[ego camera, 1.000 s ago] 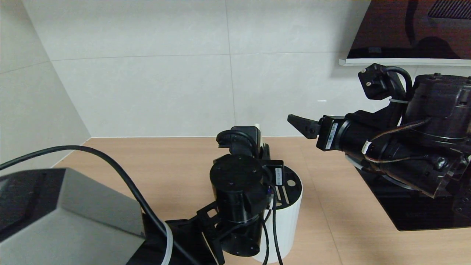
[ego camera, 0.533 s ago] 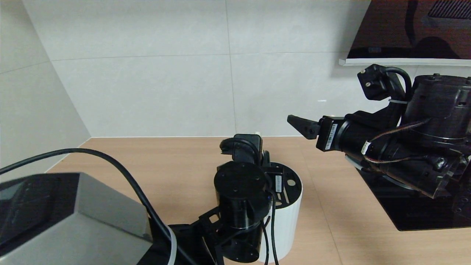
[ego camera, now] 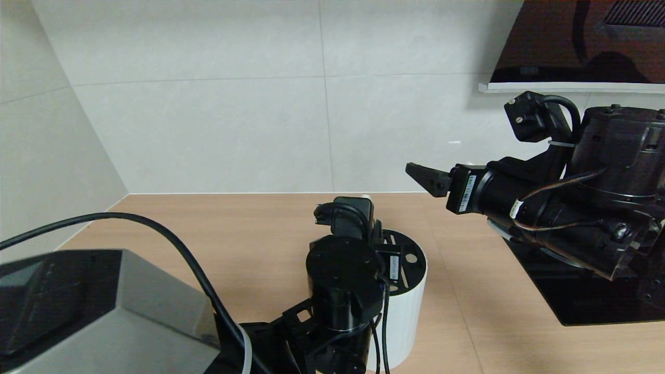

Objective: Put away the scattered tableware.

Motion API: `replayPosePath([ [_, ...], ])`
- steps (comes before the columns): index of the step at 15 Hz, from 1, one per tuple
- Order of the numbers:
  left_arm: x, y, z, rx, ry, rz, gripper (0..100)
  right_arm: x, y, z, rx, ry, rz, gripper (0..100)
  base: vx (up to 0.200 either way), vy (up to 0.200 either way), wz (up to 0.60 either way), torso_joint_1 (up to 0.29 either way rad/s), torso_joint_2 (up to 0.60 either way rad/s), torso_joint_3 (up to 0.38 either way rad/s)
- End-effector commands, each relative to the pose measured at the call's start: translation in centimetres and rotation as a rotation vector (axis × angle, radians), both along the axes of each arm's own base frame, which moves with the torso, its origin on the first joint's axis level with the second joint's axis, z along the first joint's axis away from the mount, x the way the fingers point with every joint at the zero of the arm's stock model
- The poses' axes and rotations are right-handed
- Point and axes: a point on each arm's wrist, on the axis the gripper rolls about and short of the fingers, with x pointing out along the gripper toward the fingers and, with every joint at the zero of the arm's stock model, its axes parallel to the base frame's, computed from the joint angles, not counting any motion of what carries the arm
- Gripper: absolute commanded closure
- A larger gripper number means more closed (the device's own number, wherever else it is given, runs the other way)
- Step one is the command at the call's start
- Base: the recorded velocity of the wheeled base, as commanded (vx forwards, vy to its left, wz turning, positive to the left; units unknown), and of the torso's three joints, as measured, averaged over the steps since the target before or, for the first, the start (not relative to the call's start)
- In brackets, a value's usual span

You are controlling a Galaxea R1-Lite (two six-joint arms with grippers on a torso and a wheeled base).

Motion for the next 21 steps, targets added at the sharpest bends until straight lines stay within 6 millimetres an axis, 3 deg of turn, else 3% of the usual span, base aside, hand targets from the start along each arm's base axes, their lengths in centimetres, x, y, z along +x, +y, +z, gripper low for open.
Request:
replayPosePath([
  [1, 0.0, 0.0, 0.0, 0.000, 0.000, 0.000, 100, 0.0, 0.0, 0.0, 0.000, 0.001, 0.001, 0, 0.000, 0.000, 0.00, 0.000, 0.00, 0.000],
  [2, 0.0, 0.0, 0.0, 0.000, 0.000, 0.000, 100, 0.0, 0.0, 0.0, 0.000, 0.001, 0.001, 0, 0.000, 0.000, 0.00, 0.000, 0.00, 0.000],
  [3, 0.0, 0.0, 0.0, 0.000, 0.000, 0.000, 0, 0.0, 0.0, 0.0, 0.000, 0.001, 0.001, 0, 0.000, 0.000, 0.00, 0.000, 0.00, 0.000],
  [9, -0.3, 0.4, 0.6, -0.008, -0.006, -0.001, 0, 0.0, 0.0, 0.0, 0.000, 0.001, 0.001, 0, 0.000, 0.000, 0.00, 0.000, 0.00, 0.000],
  [13, -1.5, 2.3, 3.5, -0.042, -0.037, -0.029, 0, -0.1, 0.0, 0.0, 0.000, 0.001, 0.001, 0, 0.000, 0.000, 0.00, 0.000, 0.00, 0.000],
  [14, -2.2, 5.3, 6.2, -0.048, -0.066, -0.019, 0, -0.3, -0.2, 0.1, 0.001, -0.004, -0.003, 0, 0.000, 0.000, 0.00, 0.000, 0.00, 0.000],
  [15, -2.7, 7.1, 7.9, -0.057, -0.087, -0.008, 0, -0.5, -0.4, 0.3, 0.004, -0.009, -0.013, 0, 0.000, 0.000, 0.00, 0.000, 0.00, 0.000],
  [17, -4.3, 12.7, 11.6, -0.068, -0.108, 0.013, 0, -1.3, -1.8, 1.2, 0.006, -0.043, -0.048, 0, 0.000, 0.000, 0.00, 0.000, 0.00, 0.000],
  [21, -7.7, 19.7, 13.0, -0.112, -0.106, 0.073, 0, -3.5, -7.3, 2.4, 0.014, -0.109, -0.196, 0, 0.000, 0.000, 0.00, 0.000, 0.00, 0.000],
])
